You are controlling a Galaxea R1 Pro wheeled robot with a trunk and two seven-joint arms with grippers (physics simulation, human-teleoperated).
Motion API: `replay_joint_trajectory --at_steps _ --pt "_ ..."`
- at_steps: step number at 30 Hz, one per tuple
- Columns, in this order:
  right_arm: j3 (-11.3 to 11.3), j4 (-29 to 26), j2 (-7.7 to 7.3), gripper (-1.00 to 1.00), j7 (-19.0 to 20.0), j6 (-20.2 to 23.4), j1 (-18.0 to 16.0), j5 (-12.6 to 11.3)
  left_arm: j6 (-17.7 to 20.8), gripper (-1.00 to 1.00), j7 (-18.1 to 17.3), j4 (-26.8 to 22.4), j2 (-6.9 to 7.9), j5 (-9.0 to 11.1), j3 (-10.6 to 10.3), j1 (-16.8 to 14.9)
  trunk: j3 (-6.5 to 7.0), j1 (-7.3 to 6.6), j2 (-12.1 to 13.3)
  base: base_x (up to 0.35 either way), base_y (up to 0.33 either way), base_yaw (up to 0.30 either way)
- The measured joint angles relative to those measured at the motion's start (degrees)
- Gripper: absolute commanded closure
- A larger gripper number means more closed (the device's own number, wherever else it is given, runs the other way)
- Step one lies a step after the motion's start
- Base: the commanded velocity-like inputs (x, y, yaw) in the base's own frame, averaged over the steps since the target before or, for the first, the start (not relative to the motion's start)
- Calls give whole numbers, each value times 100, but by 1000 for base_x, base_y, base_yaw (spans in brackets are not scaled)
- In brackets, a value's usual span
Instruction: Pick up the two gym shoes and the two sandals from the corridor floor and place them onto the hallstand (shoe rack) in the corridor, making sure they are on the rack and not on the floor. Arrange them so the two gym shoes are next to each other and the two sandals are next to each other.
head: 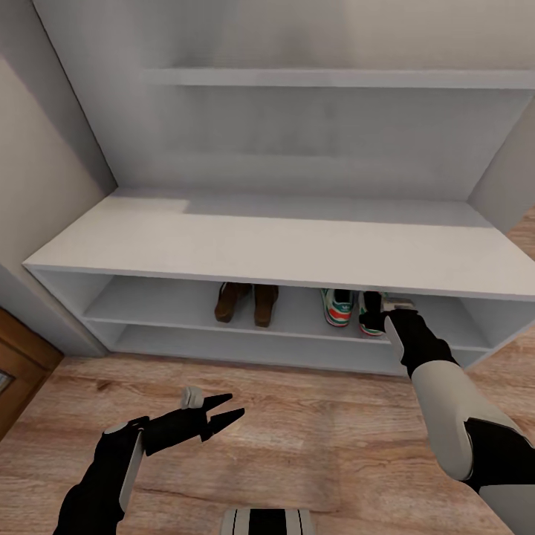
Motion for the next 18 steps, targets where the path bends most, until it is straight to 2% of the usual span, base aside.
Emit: replay_joint_trajectory --at_steps 14,18 --pt "0 12 -1 100 0 -6 9 -4 0 -100 -5 0 0 4 0 0 0 0 0 0 0 0" --pt "0 12 -1 100 4 -178 8 -2 0 -100 -1 0 0 3 0 0 0 0 0 11 0 0"
